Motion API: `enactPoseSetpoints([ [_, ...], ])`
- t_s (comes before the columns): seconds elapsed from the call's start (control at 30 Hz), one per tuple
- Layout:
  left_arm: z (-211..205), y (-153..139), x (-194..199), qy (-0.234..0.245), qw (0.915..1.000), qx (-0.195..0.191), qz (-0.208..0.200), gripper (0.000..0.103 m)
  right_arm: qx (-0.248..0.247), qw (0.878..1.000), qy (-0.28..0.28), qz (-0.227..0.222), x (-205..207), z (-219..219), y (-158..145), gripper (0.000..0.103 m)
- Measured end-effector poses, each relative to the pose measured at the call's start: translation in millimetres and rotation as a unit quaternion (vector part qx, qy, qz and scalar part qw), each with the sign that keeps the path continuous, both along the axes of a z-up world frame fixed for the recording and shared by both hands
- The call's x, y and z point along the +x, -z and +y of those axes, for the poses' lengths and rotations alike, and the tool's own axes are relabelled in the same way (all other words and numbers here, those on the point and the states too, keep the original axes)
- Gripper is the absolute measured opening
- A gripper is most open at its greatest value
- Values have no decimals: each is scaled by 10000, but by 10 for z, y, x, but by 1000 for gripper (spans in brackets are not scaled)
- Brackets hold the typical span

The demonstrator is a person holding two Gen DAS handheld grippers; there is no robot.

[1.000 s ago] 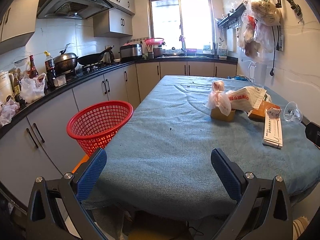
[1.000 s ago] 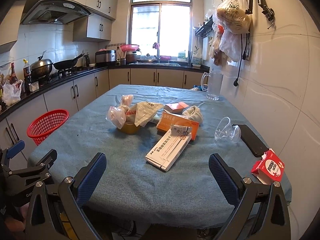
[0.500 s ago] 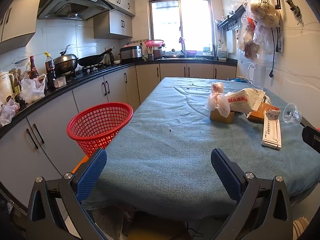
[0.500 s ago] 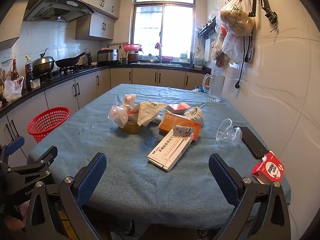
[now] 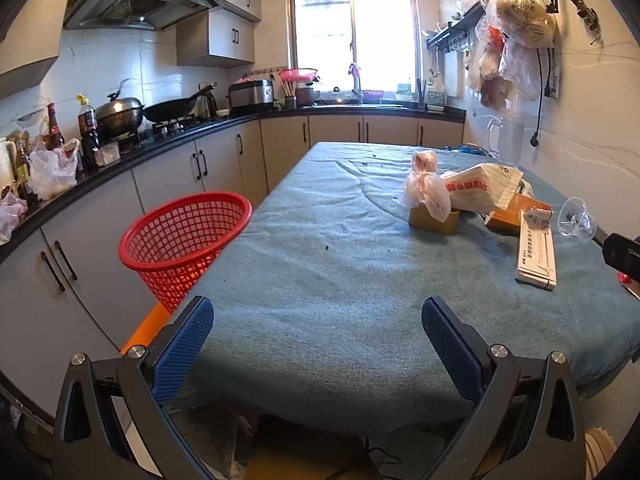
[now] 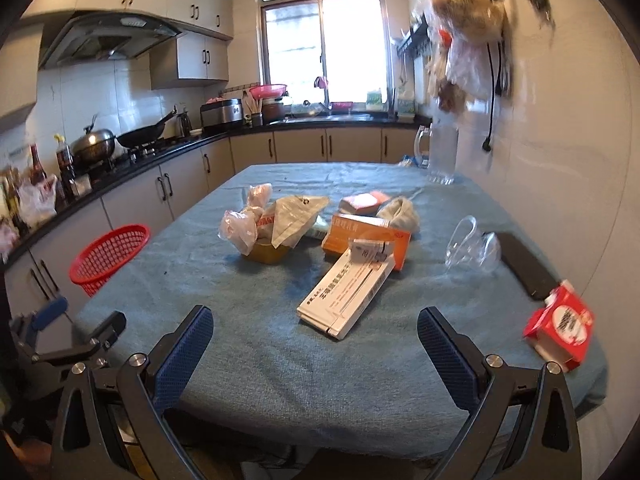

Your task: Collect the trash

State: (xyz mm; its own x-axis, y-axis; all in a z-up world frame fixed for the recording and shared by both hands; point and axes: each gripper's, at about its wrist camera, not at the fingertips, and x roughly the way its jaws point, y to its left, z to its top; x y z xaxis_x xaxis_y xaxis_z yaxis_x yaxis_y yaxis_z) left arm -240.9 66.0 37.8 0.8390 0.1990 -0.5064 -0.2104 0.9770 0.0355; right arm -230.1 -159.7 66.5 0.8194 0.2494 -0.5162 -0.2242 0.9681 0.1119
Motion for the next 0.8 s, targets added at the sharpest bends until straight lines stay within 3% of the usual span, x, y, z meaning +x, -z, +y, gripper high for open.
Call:
enactPoseSetpoints([
  [0.17, -21, -48, 87, 304, 9995, -44, 15, 103, 413, 9985, -197, 298, 142, -143, 29, 99],
  [0.47, -26, -196, 332, 811, 9961, -343, 52, 102, 1054, 9899, -360, 874, 498, -415, 109, 75],
  [0.7, -37, -229, 613, 1156, 9918, -506, 211, 95, 1683, 9738, -329, 1493, 1023, -635, 300, 74],
  [0.8, -29, -207, 728, 1212, 9905, -577, 283, 95, 1846, 9668, -330, 1735, 1241, -672, 408, 67],
])
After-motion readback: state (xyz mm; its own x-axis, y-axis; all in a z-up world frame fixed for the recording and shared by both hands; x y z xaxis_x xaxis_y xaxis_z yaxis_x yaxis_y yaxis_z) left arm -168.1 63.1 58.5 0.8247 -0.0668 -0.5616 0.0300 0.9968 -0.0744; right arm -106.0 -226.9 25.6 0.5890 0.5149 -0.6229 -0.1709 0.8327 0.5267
